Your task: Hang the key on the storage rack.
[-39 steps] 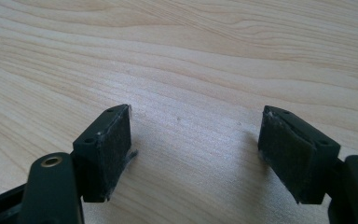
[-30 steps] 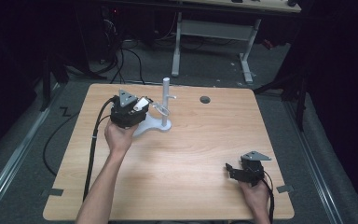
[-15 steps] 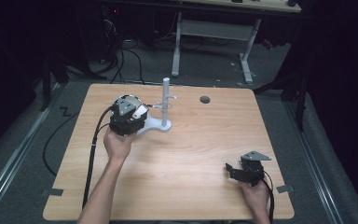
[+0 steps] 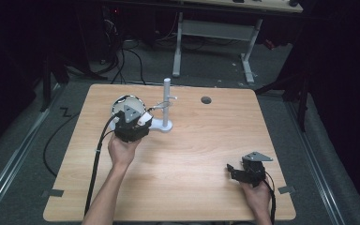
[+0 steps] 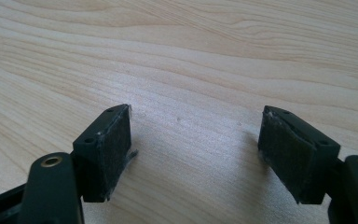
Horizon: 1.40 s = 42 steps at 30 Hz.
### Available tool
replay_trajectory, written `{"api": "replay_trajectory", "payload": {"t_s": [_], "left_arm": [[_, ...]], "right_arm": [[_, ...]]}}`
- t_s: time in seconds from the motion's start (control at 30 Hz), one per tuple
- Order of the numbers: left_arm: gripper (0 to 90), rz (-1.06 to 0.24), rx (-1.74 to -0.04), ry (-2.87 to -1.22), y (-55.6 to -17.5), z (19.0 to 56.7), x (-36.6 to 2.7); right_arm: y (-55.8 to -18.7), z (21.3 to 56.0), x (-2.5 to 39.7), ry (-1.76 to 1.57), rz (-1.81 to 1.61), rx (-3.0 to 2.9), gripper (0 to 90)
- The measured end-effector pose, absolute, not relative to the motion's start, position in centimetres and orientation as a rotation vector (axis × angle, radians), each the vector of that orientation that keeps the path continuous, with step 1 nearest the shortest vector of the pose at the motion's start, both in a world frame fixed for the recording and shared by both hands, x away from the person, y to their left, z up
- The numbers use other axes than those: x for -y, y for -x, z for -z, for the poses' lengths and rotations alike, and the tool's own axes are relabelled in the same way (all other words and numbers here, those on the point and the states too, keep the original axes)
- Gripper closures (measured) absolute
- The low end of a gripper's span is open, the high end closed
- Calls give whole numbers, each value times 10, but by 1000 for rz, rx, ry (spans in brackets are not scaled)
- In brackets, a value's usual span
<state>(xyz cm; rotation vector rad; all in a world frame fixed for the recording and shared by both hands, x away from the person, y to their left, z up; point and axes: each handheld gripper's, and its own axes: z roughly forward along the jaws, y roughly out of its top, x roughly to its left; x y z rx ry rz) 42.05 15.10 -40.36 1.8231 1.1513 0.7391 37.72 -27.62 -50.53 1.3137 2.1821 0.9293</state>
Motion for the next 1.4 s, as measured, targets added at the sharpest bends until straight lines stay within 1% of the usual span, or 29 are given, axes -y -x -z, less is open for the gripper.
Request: {"api": "replay_trajectory", "payload": {"t_s": [0.43, 0.93, 1.4], "left_arm": [[509, -718, -1147, -1859, -416, 416, -145], [508, -690, -1147, -1886, -418, 430, -136], [507, -640, -1183, -1911, -423, 445, -133]], "right_arm": [[-377, 505, 276, -1313, -929, -2183, 256], [-377, 505, 276, -1313, -929, -2183, 256], [-377, 505, 276, -1313, -929, -2183, 256]]}}
